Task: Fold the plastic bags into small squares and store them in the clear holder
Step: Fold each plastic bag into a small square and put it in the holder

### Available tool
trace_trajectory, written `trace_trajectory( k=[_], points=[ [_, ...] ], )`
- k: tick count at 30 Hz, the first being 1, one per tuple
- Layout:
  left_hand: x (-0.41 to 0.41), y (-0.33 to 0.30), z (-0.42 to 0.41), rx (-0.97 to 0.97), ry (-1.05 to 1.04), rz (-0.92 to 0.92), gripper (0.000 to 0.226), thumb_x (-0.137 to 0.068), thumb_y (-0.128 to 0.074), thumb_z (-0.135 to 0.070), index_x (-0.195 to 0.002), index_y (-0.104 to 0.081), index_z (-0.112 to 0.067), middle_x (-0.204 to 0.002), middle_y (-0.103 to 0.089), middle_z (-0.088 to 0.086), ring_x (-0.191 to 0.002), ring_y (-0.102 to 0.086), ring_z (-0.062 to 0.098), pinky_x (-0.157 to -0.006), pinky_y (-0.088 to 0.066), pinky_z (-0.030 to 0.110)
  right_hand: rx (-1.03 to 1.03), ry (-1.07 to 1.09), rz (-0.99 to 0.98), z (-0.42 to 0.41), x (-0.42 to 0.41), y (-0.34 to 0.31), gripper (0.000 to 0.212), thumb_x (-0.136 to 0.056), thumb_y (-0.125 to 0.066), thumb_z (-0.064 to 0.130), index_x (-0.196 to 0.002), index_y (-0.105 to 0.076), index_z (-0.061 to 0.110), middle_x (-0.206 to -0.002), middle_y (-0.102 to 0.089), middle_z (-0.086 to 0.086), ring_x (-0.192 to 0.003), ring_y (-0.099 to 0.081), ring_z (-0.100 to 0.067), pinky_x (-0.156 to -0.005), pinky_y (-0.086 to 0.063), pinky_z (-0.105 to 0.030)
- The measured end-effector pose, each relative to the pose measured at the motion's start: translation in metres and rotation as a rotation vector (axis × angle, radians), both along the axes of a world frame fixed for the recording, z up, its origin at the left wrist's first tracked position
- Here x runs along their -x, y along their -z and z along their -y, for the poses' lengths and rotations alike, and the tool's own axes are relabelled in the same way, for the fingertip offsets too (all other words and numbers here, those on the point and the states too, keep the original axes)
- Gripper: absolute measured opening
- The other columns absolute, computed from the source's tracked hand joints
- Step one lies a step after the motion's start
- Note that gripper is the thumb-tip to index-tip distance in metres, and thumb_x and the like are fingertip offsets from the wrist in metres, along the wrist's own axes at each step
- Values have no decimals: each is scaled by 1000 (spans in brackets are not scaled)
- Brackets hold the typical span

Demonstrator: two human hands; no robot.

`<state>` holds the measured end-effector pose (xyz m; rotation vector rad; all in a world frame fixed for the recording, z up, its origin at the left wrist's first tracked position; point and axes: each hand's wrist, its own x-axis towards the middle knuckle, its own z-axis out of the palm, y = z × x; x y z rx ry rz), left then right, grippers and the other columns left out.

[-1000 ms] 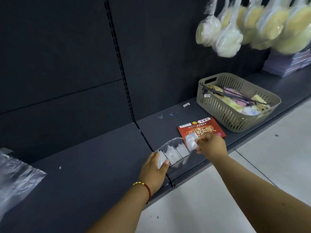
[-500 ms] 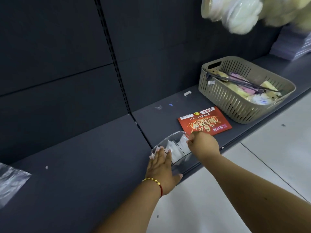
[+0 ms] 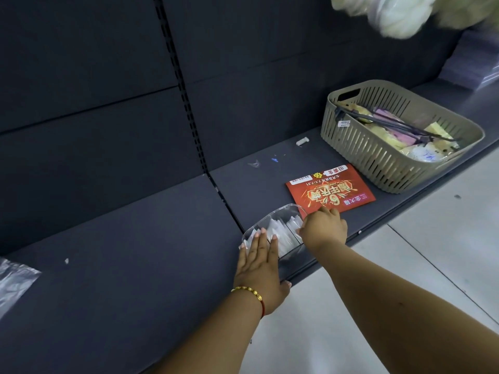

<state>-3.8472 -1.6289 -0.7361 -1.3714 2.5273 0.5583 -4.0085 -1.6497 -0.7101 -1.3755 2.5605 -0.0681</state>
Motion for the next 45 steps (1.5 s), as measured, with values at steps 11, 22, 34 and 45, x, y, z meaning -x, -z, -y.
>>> trace_trajectory(
  k=[11,22,34,45],
  points=[
    [-7,-16,1,31,-5,39,89,-97,-43,-51,-153,18,-19,-160,27,5,-145,28,23,-113,21,44,11,-30,10,6,-6,-3,33,-98,-47,38,-117,-66,19,-133,-52,-5,-128,-39,-27,-100,-34,-39],
    [-122,-10,-31,43,-322,94,80,-99,-20,-59,-151,23,-16,-159,27,9,-146,28,25,-117,18,46,487,-300,-51,-24,-117,-3,31,-72,-80,19,-89,-59,5,-88,-59,-17,-83,-57,-38,-75,-49,-45],
    [-344,-14,-87,71,-810,205,77,-99,-20,-59,-155,10,-15,-163,11,12,-150,12,27,-121,7,46,-194,-828,246,-85,-315,37,68,-100,-35,53,-154,-14,18,-162,-10,-2,-150,-7,-23,-122,-8,-41],
    [-480,-19,-60,192,-1174,113,86,-94,-41,-63,-156,-3,-17,-162,-1,19,-150,-1,34,-121,-2,46,-433,-1080,198,-53,-392,49,72,-96,-18,66,-155,5,32,-160,23,6,-146,26,-18,-118,14,-50]
  ],
)
